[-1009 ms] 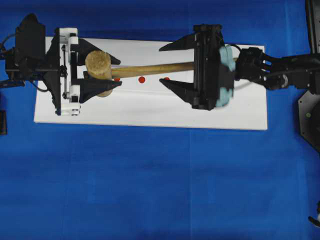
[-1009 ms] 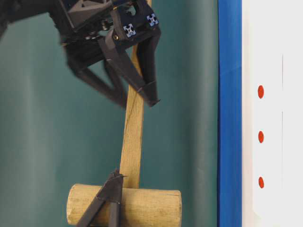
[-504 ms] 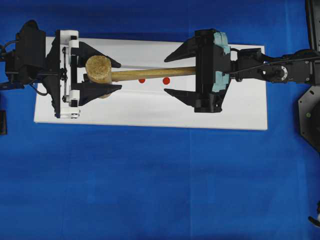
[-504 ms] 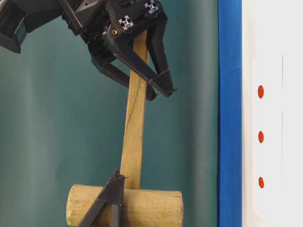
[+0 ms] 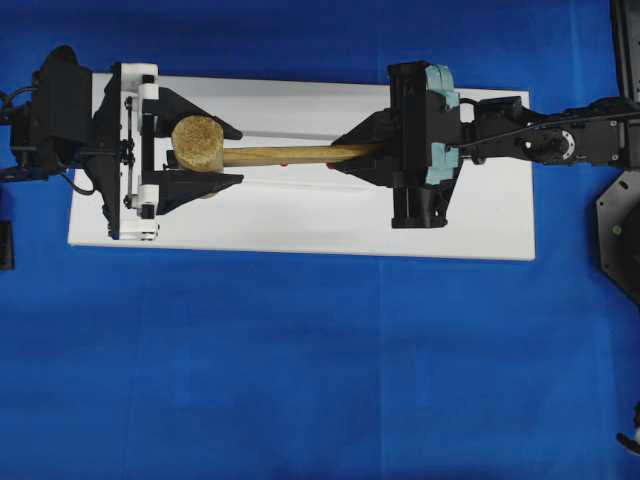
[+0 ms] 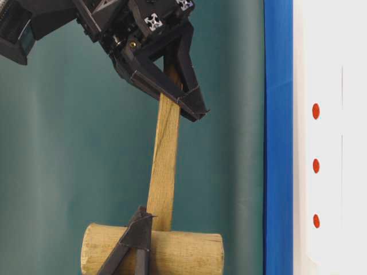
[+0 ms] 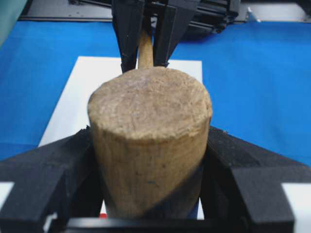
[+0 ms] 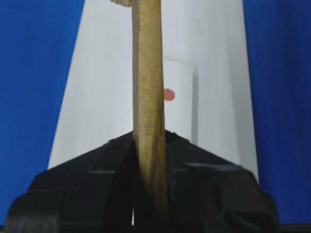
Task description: Hit the mark with a hammer.
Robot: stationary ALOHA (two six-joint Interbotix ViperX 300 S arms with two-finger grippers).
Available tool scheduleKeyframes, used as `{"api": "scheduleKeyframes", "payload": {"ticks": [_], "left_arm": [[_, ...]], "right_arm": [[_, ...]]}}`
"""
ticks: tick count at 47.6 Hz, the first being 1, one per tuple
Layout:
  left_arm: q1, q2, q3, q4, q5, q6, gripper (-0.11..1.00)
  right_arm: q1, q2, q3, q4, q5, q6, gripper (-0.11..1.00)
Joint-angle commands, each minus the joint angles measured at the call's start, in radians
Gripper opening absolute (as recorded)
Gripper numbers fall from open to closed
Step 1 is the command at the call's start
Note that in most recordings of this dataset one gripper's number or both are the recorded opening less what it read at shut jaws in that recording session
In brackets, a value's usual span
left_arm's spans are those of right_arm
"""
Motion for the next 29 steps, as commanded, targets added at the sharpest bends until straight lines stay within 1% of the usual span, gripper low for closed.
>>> {"api": "scheduleKeyframes", "payload": {"ticks": [1, 6, 18, 29], "left_arm": [[-0.003, -0.011, -0.017, -0.003, -0.005, -0.003, 0.45], [-0.003, -0.009, -0.015, -0.003, -0.003, -0.003, 0.45], [-0.003, -0.011, -0.014, -0.003, -0.002, -0.005, 0.45], [-0.003, -0.012, -0.014, -0.003, 0.011, -0.012, 0.45]], "right_arm": [[-0.005, -0.021, -0.028, 0.003, -0.003, 0.002, 0.03], [-0.005, -0.021, -0.028, 0.011, -0.008, 0.002, 0.03], [-0.005, -0.021, -0.028, 0.046, -0.003, 0.002, 0.03], [-0.005, -0.021, -0.025, 0.061, -0.003, 0.002, 0.03]]}}
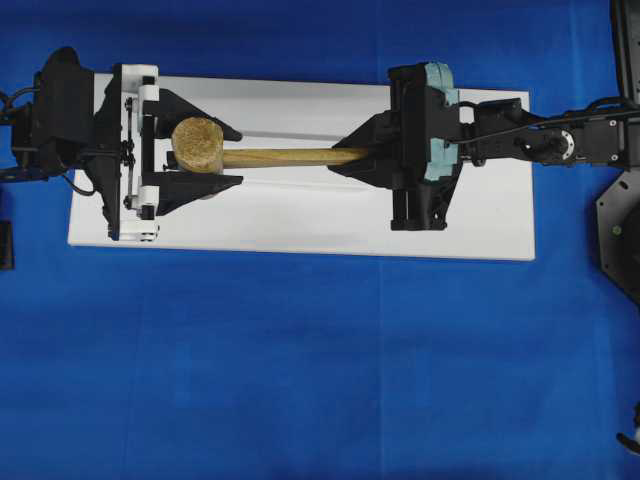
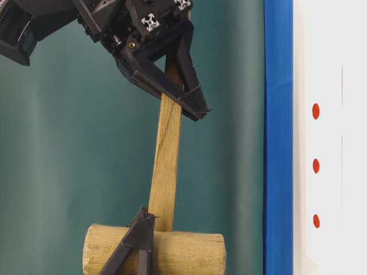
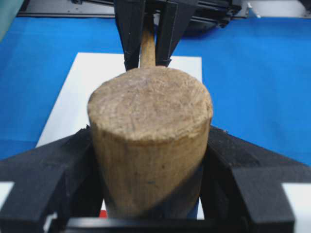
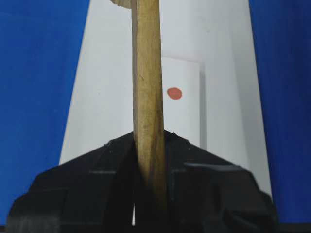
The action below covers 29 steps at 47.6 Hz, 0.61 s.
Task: Hit the mark with a hammer.
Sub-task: 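Open the left gripper and withdraw it from the mallet head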
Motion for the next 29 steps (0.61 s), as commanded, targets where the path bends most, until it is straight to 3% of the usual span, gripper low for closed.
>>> {"api": "scheduleKeyframes", "payload": {"ticks": [1, 7, 9, 29], "left_arm": [[-0.003, -0.012, -0.012, -0.002, -0.002, -0.011, 0.48], [-0.003, -0.012, -0.011, -0.002, 0.005, -0.012, 0.81], [-0.003, -0.014, -0.011, -0.002, 0.011, -0.011, 0.86], [0.015, -0.160, 0.097, -0.002, 0.067, -0.011, 0.82]], "right_arm": [[-0.008, -0.023, -0.025, 0.011, -0.006, 0.003, 0.03], [-0.008, -0.028, -0.021, 0.025, -0.005, 0.003, 0.02], [-0.006, -0.031, -0.018, 0.031, -0.005, 0.003, 0.02], [-0.008, -0.091, 0.055, 0.077, 0.002, 0.003, 0.02]]}}
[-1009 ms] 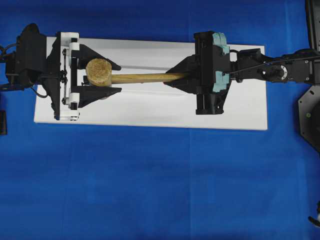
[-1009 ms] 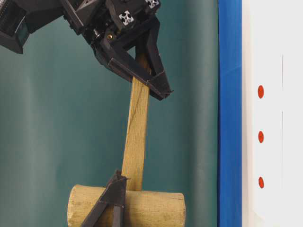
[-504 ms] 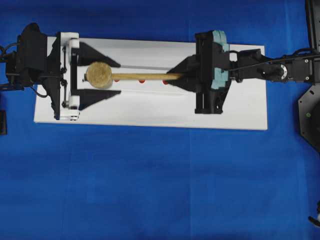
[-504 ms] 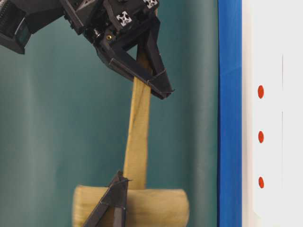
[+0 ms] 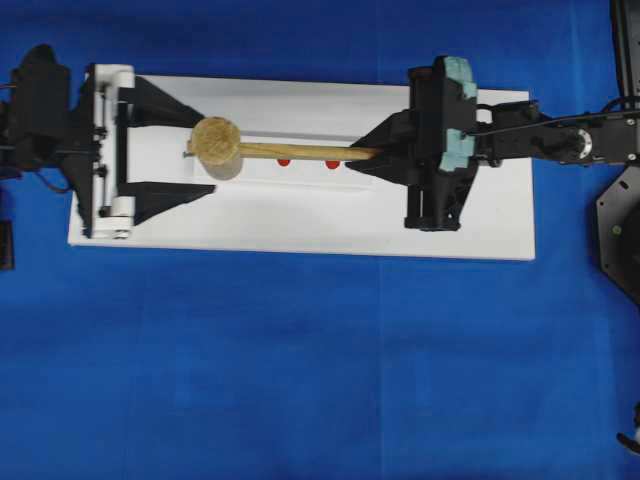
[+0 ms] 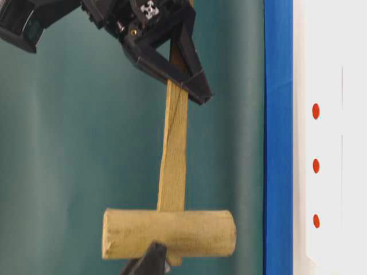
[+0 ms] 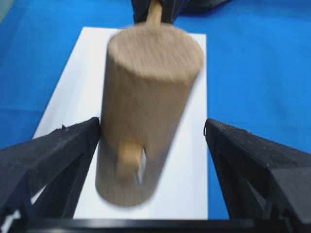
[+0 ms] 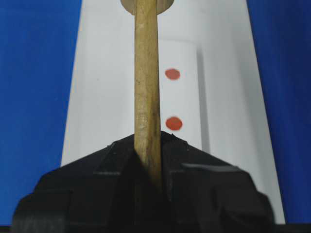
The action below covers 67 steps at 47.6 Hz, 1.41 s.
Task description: Hit the mark with a hammer.
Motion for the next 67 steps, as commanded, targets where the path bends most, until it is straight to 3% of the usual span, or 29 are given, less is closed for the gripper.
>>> {"api": "scheduleKeyframes", "payload": {"ticks": [1, 17, 26, 45, 67], "left_arm": [[0.002, -0.072, 0.028, 0.000, 0.002, 0.000, 0.82], [0.002, -0.356, 0.146, 0.000, 0.121, 0.003, 0.81], [0.002, -0.440, 0.167, 0.000, 0.181, 0.003, 0.81], [0.002, -0.446, 0.175, 0.000, 0.198, -0.002, 0.81], [0.002, -0.445, 0.175, 0.000, 0.199, -0.002, 0.81]], "right_arm": [[-0.003, -0.037, -0.003, 0.012, -0.003, 0.002, 0.02], [-0.003, -0.035, 0.005, 0.026, 0.015, 0.002, 0.02], [-0.003, -0.018, 0.000, 0.031, 0.009, 0.002, 0.02], [-0.064, 0.043, -0.035, 0.031, -0.064, 0.000, 0.02], [-0.066, 0.060, -0.037, 0.034, -0.058, 0.000, 0.02]]}}
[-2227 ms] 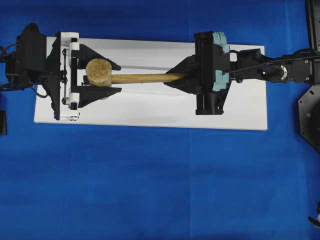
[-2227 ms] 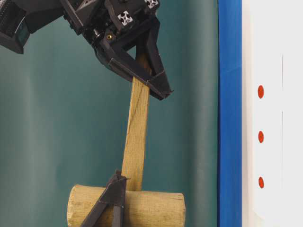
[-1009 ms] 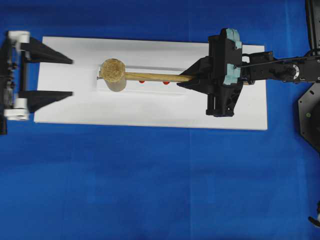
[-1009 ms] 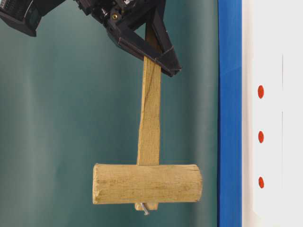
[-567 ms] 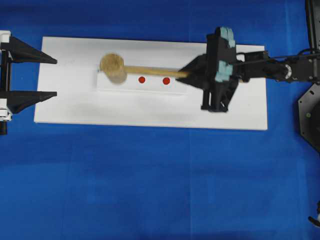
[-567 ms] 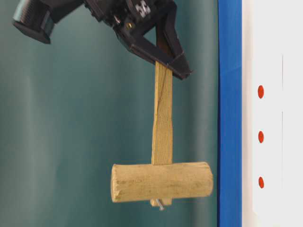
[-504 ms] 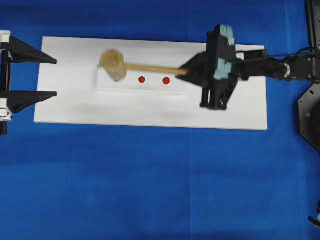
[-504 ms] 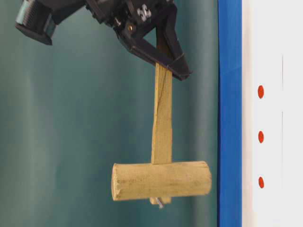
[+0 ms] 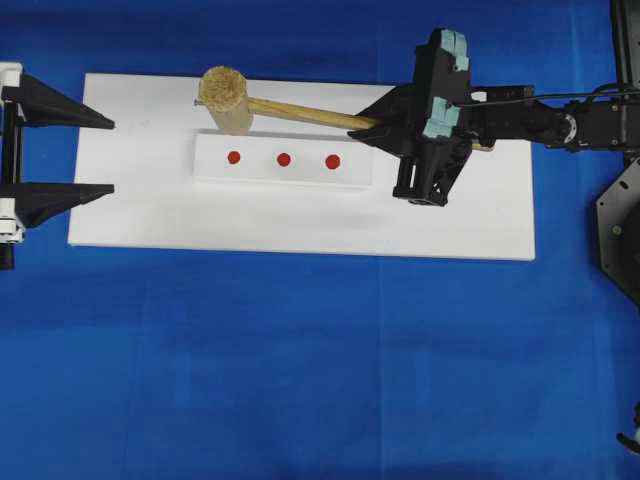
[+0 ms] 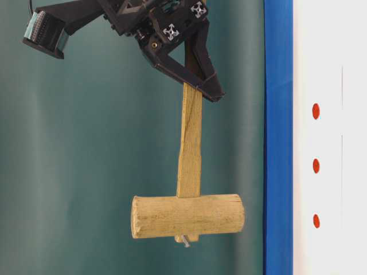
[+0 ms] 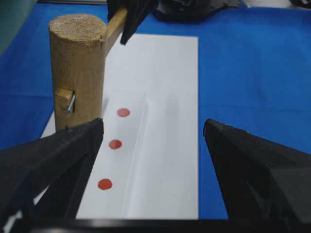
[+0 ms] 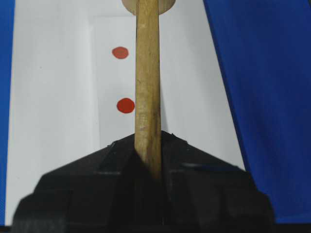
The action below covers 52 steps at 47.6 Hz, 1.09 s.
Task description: Hit the mark with a hammer.
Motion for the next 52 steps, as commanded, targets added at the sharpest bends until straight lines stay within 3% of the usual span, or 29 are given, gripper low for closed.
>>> {"api": "scheduleKeyframes", "payload": {"ticks": [1, 14, 18, 36, 52], "left_arm": [[0.002, 0.008, -0.011, 0.000, -0.005, -0.002, 0.81], [0.002, 0.006, -0.009, 0.000, -0.005, -0.002, 0.81], [0.002, 0.006, -0.009, 0.000, -0.005, -0.002, 0.81], [0.002, 0.005, -0.009, 0.000, -0.005, -0.002, 0.81], [0.002, 0.006, -0.009, 0.000, -0.005, -0.002, 0.81]], "right_arm": [[-0.002, 0.011, -0.035, 0.006, -0.003, 0.002, 0.02], [0.014, 0.207, -0.046, 0.104, 0.015, 0.002, 0.02], [0.015, 0.229, -0.046, 0.115, 0.025, 0.002, 0.02], [0.015, 0.164, -0.046, 0.112, 0.014, -0.005, 0.02], [0.015, -0.002, -0.014, 0.101, -0.006, -0.011, 0.02]]}}
